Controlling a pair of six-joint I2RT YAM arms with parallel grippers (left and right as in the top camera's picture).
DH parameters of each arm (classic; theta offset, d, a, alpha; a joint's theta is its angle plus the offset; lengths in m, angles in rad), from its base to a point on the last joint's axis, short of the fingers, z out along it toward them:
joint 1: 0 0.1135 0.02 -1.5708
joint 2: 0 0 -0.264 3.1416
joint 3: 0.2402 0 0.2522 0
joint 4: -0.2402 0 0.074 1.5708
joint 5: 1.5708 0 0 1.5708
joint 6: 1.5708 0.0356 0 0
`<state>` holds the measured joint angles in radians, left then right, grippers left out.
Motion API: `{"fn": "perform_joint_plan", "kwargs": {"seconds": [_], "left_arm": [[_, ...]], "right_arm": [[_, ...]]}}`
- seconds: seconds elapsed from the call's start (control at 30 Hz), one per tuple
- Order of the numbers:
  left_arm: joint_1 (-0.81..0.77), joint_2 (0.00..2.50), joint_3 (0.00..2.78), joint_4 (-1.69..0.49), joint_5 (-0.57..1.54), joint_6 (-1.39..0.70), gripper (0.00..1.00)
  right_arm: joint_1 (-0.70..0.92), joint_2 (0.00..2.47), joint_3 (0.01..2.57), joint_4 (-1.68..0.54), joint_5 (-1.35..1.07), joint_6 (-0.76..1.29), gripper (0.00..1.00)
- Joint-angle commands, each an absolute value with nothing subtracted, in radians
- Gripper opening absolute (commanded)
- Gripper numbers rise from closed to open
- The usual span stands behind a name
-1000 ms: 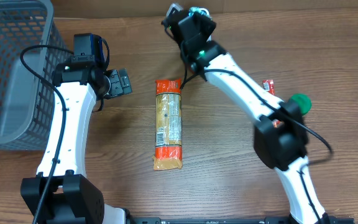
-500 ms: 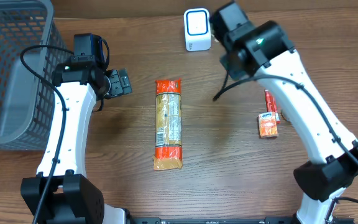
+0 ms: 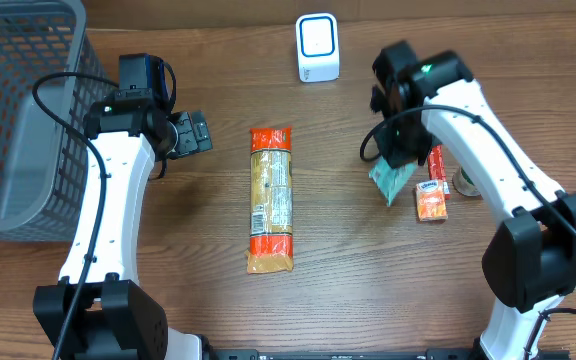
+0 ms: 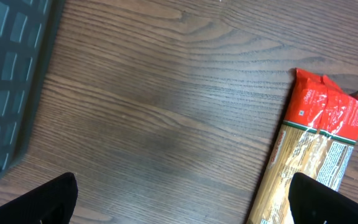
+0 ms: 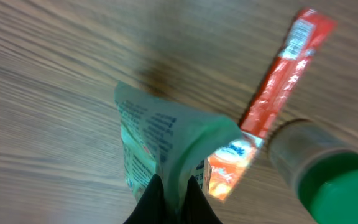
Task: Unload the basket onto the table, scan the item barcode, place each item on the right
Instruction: 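Carry the wipes pack right and lower it beside the Kleenex pack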
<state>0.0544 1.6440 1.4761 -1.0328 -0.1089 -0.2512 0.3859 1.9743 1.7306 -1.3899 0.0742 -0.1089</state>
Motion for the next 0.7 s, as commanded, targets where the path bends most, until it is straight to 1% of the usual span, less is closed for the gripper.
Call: {"fn": "perform_joint_plan", "kwargs": {"seconds": [0.0,0.2,0.23,0.3,0.4,0.5,0.57,0.67], "left_arm": [[0.059,1.652,1.473,-1.036,-0.104,-0.239,1.00],[0.059,1.652,1.473,-1.036,-0.104,-0.239,1.00],[0.059,1.652,1.473,-1.036,-0.104,-0.239,1.00],[0.059,1.652,1.473,-1.036,-0.104,-0.239,1.00],[0.059,1.652,1.473,-1.036,-0.104,-0.240,1.00],[0.059,1.652,1.473,-1.036,-0.104,-0.239,1.00],[0.059,1.652,1.473,-1.036,-0.104,-0.239,1.00],[0.059,1.652,1.473,-1.036,-0.104,-0.240,1.00]], "right_arm": [[0.381,1.980,1.623,-1.325,0.109,-0.170,0.04],[0.381,1.980,1.471,-1.142,0.243,-0.170,0.05],[0.381,1.980,1.457,-1.111,0.250,-0.169,0.13],[0.381,1.980,1.448,-1.077,0.251,-0.168,0.18],[0.381,1.975,1.461,-1.052,0.286,-0.129,0.29],[0.381,1.962,1.489,-1.051,0.321,-0.065,0.35],[0.381,1.947,1.505,-1.039,0.314,0.013,0.40],[0.386,1.933,1.509,-1.017,0.187,0.118,0.40]]}}
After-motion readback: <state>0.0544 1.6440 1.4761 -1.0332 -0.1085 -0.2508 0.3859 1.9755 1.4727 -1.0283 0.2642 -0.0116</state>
